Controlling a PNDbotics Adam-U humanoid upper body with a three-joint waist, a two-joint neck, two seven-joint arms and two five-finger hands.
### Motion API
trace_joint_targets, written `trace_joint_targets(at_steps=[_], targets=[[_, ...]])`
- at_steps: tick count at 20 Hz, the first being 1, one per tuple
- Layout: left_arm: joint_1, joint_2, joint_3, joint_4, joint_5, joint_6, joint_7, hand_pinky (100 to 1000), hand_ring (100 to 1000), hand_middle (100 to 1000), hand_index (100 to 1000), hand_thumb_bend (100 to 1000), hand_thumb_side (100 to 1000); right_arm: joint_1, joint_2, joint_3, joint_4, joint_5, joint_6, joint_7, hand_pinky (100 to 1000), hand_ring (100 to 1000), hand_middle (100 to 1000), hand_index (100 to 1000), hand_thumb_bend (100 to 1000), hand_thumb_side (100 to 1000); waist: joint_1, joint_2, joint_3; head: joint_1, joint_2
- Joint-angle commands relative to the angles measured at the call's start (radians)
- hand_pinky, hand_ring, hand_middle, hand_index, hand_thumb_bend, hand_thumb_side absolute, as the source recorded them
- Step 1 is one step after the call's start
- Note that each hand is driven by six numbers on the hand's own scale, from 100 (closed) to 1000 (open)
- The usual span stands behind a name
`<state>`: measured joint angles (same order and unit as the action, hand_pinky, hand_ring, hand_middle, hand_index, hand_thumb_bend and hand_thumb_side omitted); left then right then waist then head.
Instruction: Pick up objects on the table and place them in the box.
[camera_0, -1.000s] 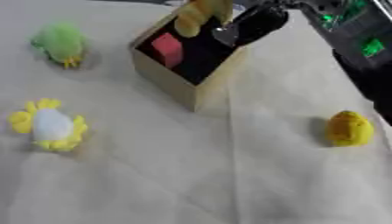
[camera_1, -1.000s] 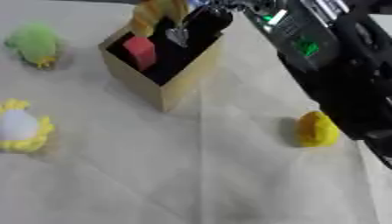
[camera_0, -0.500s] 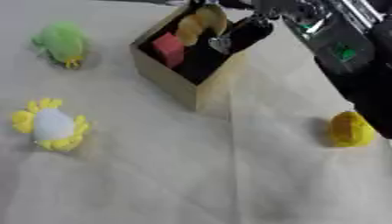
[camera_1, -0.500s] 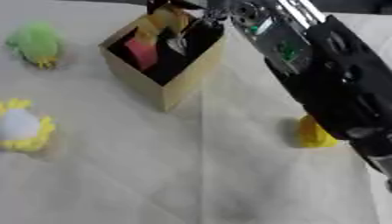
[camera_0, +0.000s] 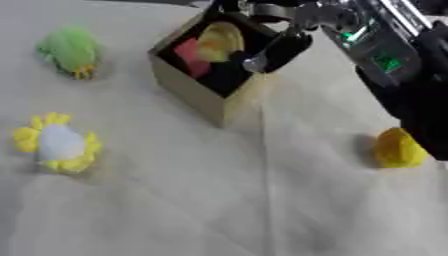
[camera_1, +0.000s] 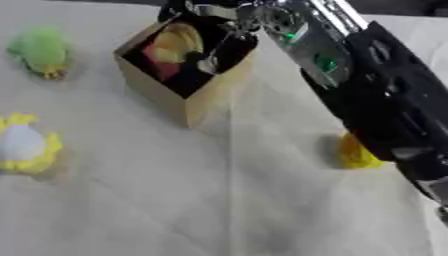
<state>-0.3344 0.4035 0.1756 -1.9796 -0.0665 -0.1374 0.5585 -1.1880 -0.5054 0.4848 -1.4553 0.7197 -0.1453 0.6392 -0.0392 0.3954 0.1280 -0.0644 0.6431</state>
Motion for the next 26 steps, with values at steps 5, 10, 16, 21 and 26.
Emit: trace_joint_targets(at_steps=[5,10,16,21,26], targets=[[-0.005,0.010,0.005,-0.020,-0.007,0.001,0.000,723,640,607,762,374,514,-0.017,-0.011,-0.031,-0.029,0.012,0.007,-0.007,914,956,850,922,187,171,0.007,-0.032,-0.001,0.000,0.006],[-0.004,0.010,0.005,-0.020,-0.010,0.001,0.001,723,640,607,762,374,513,-0.004,-0.029,-0.055,-0.091,-0.025,0.035,-0.029,911,946,839,916,149,145,0.009,-0.037,-0.003,-0.002,0.007],[0.018,0.024,0.029,-0.020,-0.024,0.004,0.021,722,640,607,762,376,512,0.062,-0.099,-0.089,-0.175,-0.052,0.033,-0.063,886,908,795,887,100,109,0.011,-0.040,-0.059,0.053,0.022],[0.030,0.035,0.042,-0.020,-0.043,0.007,0.040,723,640,607,762,379,508,0.178,-0.214,-0.117,-0.291,-0.108,0.029,-0.134,887,892,788,881,100,101,0.022,-0.044,-0.127,0.095,0.028],[0.031,0.041,0.049,-0.020,-0.056,0.008,0.050,722,641,608,762,380,505,0.291,-0.327,-0.133,-0.404,-0.155,0.083,-0.141,889,893,788,877,100,142,0.028,-0.043,-0.172,0.119,0.024]])
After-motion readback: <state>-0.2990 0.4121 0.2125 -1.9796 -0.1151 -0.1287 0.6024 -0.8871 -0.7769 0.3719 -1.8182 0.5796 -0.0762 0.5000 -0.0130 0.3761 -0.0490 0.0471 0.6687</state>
